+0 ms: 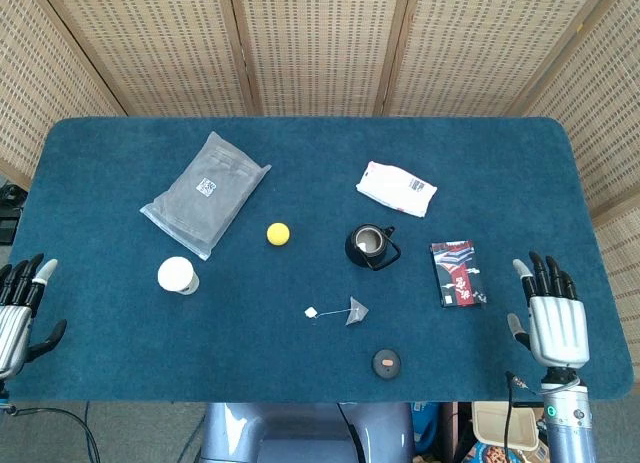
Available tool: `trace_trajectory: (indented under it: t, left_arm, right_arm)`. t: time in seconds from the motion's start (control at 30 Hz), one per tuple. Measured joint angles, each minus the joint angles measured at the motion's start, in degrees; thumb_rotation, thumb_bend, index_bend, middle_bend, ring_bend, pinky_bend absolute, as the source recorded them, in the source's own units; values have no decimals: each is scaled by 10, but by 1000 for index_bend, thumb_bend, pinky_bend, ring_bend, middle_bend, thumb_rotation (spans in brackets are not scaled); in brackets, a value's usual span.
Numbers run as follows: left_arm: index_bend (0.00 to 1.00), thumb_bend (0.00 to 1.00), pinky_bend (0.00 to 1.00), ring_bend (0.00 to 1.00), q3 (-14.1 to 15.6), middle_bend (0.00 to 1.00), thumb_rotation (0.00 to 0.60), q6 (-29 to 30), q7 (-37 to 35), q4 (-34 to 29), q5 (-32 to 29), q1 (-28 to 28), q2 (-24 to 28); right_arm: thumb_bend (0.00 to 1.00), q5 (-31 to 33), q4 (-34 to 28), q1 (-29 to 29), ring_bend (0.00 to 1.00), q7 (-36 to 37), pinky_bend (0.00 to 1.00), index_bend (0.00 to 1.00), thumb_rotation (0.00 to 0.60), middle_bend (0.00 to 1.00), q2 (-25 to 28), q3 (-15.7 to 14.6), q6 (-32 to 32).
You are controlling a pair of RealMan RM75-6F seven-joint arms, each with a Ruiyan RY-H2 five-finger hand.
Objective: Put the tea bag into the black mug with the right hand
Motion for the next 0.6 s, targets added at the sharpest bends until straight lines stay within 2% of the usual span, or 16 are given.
trace_trajectory:
  t: [0.6]
  left_arm:
    - [0,355,0,0,0,0,600,-1,-10,4,-3,0,0]
  right_arm:
    - [424,-11,-1,-6,39,10,203,165,600,143,0,6,0]
